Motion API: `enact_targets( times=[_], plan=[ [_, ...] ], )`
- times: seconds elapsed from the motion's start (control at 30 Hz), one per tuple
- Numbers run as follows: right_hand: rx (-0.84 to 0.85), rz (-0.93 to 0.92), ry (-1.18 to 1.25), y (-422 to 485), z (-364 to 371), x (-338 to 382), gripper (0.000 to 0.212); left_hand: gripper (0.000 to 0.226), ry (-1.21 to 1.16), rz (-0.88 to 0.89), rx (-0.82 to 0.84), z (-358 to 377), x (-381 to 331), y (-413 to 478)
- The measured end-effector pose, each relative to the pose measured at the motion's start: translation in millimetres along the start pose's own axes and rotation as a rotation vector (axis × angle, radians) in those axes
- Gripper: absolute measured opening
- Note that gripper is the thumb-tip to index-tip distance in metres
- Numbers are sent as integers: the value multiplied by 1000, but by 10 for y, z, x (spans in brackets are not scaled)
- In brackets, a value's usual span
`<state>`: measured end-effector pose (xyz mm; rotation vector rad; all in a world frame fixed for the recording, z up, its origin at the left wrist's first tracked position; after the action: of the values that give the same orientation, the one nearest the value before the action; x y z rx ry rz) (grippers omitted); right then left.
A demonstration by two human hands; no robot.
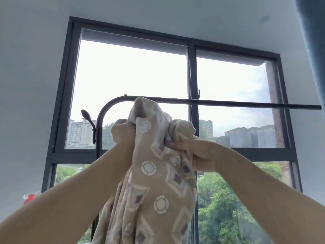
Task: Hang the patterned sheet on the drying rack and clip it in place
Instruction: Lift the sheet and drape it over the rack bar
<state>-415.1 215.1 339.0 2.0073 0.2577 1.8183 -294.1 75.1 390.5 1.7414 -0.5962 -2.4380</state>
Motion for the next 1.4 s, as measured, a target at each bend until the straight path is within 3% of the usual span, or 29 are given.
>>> enact_targets(
  times=[0.1, 0.2, 0.3, 0.4, 0.47, 0.53, 0.57, 0.6, 0.67, 0.7, 0.8, 0.83, 0.93, 1.0, 1.1, 1.2, 1.3, 1.4],
  plan=[
    [-412, -236, 86, 40, -418, 356, 24, 31, 14, -47, 178, 191, 206, -140],
    [-570, -442, -96, -63, -663, 733, 22, 11, 119, -137, 267, 189, 571, -110],
    [-566, -455, -320, -126, -718, 788, 19, 7, 122, -185, 334, 187, 736, -125],
    [-512, -458, -355, -108, -676, 792, 15, 27, 85, -251, 530, 344, 759, -264],
    [-465, -471, -336, -57, -598, 801, 14, 29, -47, -308, 686, 525, 795, -405],
    [-400, -461, -343, 6, -475, 777, 11, 39, -216, -302, 707, 663, 769, -411],
    [-373, -455, -367, 35, -423, 762, 9, 56, -154, -262, 721, 729, 733, -393],
    [-349, -449, -398, 62, -381, 744, 8, 59, -11, -240, 797, 834, 693, -458],
    [-304, -435, -452, 95, -306, 694, 9, 21, 242, -221, 990, 1005, 646, -674],
    [-286, -429, -472, 111, -294, 651, 10, 9, 305, -230, 999, 992, 616, -698],
    [-304, -419, -502, 119, -348, 548, 8, 22, 355, -204, 821, 879, 539, -582],
    [-331, -415, -534, 116, -402, 544, 9, 24, 351, -152, 740, 855, 491, -466],
    [-326, -262, -665, 130, -498, 520, 41, 28, 317, 73, 457, 775, 121, -240],
    [-236, -145, -788, 134, -428, 504, 39, 30, 283, 215, 353, 748, -179, -263],
    [-405, -329, -821, 96, -499, 776, 25, 31, 365, 358, 323, 765, -420, -347],
    [-589, -505, -706, 11, -638, 930, 32, 22, 601, 428, 300, 802, -291, -358],
    [-637, -552, -637, -34, -657, 976, 21, 6, 758, 309, 318, 772, 183, -245],
    [-694, -611, -647, -115, -711, 1069, 16, 4, 731, -141, 645, 681, 993, -333]
  ],
)
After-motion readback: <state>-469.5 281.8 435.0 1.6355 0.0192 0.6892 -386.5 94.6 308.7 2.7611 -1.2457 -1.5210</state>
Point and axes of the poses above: each hand's wrist, its own y-axis towards the middle knuckle, its own z-axis out of the palm, x = y × z, the point moved 9 cm from there along y, towards the middle knuckle, and after that the axes turned 14 degrees about -z, right-handed, at the moved point
